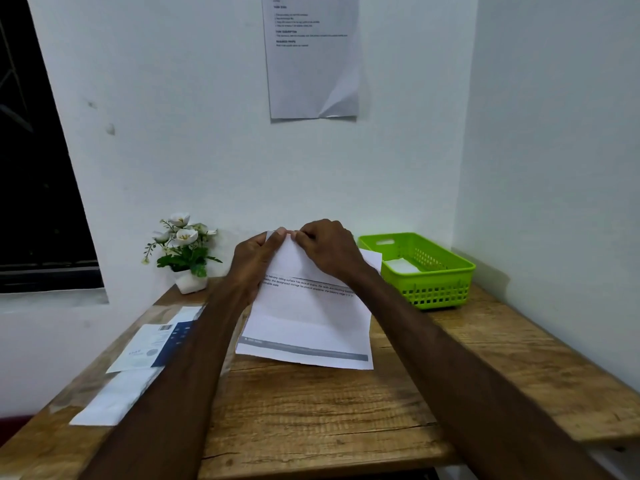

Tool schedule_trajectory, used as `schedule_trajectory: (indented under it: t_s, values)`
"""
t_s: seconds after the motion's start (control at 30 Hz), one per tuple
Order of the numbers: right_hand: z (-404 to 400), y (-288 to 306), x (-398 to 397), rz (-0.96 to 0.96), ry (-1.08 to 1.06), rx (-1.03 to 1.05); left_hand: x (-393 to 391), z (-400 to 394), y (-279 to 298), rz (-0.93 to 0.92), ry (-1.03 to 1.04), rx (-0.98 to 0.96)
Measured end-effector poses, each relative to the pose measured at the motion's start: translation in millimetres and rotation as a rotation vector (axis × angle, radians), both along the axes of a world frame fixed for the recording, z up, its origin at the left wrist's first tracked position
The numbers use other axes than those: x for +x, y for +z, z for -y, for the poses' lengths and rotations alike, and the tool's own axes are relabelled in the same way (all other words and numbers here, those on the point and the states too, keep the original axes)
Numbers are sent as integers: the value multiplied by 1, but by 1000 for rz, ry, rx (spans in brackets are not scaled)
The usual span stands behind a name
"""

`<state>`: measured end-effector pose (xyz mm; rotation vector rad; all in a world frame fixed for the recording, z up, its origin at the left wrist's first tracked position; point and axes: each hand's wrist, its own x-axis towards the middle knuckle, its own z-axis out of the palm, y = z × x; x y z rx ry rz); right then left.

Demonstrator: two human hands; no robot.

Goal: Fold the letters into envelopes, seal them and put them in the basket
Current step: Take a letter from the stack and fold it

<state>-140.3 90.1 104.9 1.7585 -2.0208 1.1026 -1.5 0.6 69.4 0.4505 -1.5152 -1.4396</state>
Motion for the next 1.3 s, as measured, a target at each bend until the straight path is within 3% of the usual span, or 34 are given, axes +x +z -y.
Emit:
schedule_trajectory:
  t_s: [0.27, 0.5, 0.77, 0.83, 0.93, 1.07, 1.3]
  values:
    - [-21, 12, -46, 119, 159, 79, 11, 8, 6, -37, 76, 83]
    - [-53, 4, -82, 318, 233, 19, 21, 15, 6, -80, 91, 172]
    - [-54, -5, -69, 768, 469, 66, 24, 17, 11, -195, -41, 298]
    - [-49, -7, -70, 823, 452, 5, 26, 19, 12, -136, -89, 293]
    - [-46, -7, -76, 921, 414, -96, 31, 18, 8, 123, -158, 224]
    - [-45, -11, -82, 930, 378, -130, 27, 21, -6, 287, -105, 193]
    - [-41, -17, -86, 847, 398, -172, 16, 24, -10, 140, -74, 361]
